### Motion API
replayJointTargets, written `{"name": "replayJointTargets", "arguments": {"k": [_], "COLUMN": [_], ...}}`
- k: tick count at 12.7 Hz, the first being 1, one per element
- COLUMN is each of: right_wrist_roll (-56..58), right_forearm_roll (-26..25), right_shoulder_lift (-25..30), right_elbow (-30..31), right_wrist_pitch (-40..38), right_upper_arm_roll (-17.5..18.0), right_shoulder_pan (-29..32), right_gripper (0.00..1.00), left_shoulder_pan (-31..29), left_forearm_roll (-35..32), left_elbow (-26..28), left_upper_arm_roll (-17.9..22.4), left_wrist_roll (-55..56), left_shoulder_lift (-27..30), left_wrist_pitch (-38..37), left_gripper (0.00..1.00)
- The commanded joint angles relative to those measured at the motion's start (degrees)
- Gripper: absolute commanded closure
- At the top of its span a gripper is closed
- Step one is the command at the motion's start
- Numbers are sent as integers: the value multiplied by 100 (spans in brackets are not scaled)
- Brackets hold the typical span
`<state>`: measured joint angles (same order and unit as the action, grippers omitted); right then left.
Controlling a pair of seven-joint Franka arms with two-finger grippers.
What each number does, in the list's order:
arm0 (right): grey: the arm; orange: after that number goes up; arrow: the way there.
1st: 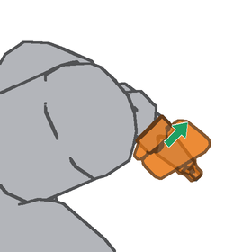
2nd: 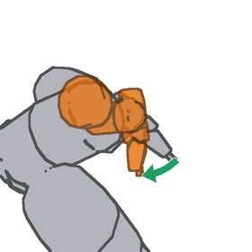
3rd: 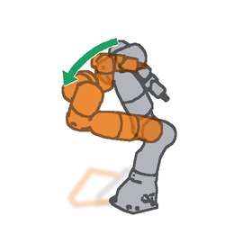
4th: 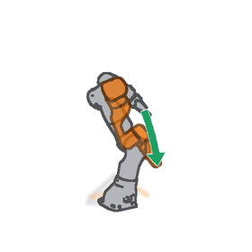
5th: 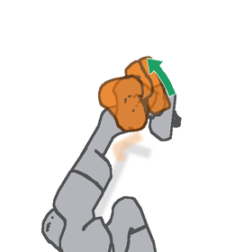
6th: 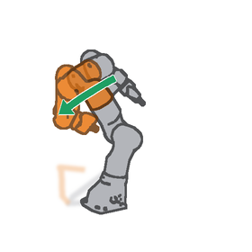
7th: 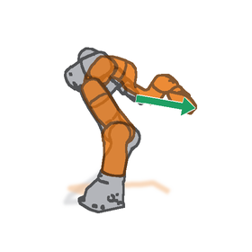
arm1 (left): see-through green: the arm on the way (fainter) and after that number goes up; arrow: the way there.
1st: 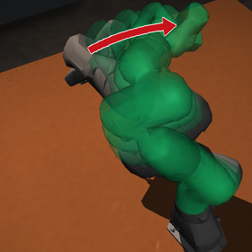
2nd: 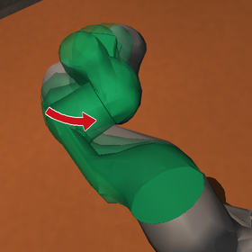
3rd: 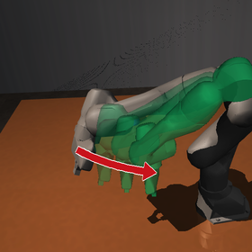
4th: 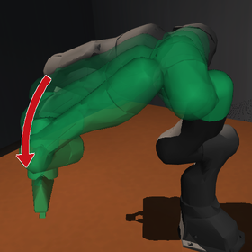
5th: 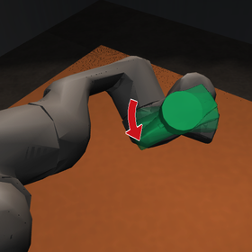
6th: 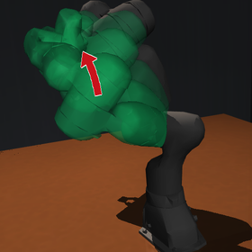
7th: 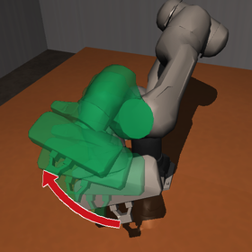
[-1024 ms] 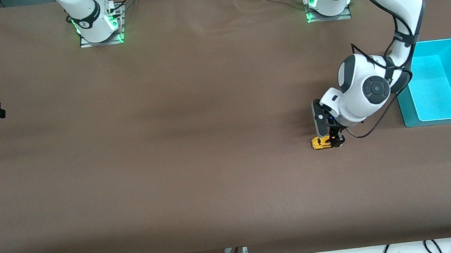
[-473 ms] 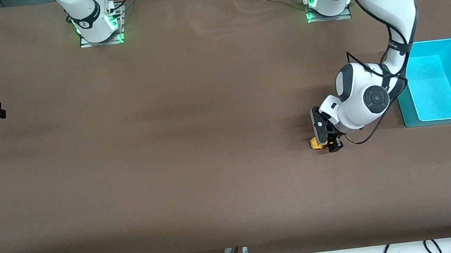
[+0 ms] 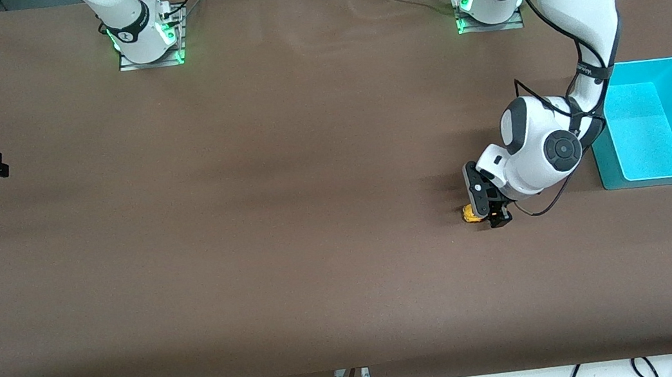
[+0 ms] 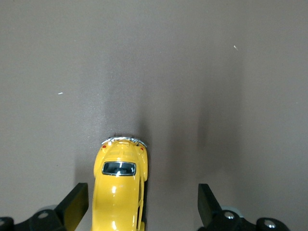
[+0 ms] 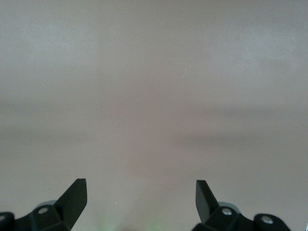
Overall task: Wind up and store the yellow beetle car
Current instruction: 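Close the left gripper on the car's body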
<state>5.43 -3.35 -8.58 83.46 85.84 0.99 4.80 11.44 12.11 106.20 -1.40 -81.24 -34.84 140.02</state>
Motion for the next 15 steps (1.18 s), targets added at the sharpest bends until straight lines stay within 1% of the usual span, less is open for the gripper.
{"name": "replayJointTargets", "arguments": {"k": [1, 2, 3, 5, 6, 10, 11, 12, 13, 14, 15], "right_wrist_roll": [-78, -78, -78, -78, -78, -78, -78, -78, -78, -78, -78], "right_forearm_roll": [10, 10, 10, 10, 10, 10, 18, 10, 10, 18, 18], "right_shoulder_lift": [23, 23, 23, 23, 23, 15, 15, 15, 15, 15, 15], "right_elbow": [30, 30, 30, 30, 30, 30, 30, 30, 30, 30, 30], "right_wrist_pitch": [47, 82, 82, 82, 82, 82, 91, 91, 91, 82, 91], "right_upper_arm_roll": [16, 16, 16, 16, 16, 7, 7, 7, 7, 7, 7], "right_shoulder_pan": [21, 21, 21, 21, 21, 47, 47, 47, 47, 47, 39], "right_gripper": [0, 0, 0, 0, 0, 0, 0, 0, 0, 0, 0], "left_shoulder_pan": [174, 201, 210, 210, 210, 210, 210, 210, 210, 210, 210], "left_forearm_roll": [292, 301, 301, 301, 292, 301, 301, 292, 283, 266, 274], "left_elbow": [-143, -143, -143, -143, -143, -143, -143, -143, -143, -143, -143], "left_upper_arm_roll": [192, 219, 228, 237, 237, 246, 246, 246, 246, 246, 246], "left_wrist_roll": [-85, -85, -94, -128, -137, -146, -155, -155, -164, -173, -173], "left_shoulder_lift": [-189, -207, -207, -181, -163, -172, -172, -172, -172, -163, -128], "left_wrist_pitch": [-10, -10, -10, -19, -19, -19, -19, -19, -19, -19, -19], "left_gripper": [0, 1, 4, 50, 55, 55, 62, 73, 92, 100, 100]}}
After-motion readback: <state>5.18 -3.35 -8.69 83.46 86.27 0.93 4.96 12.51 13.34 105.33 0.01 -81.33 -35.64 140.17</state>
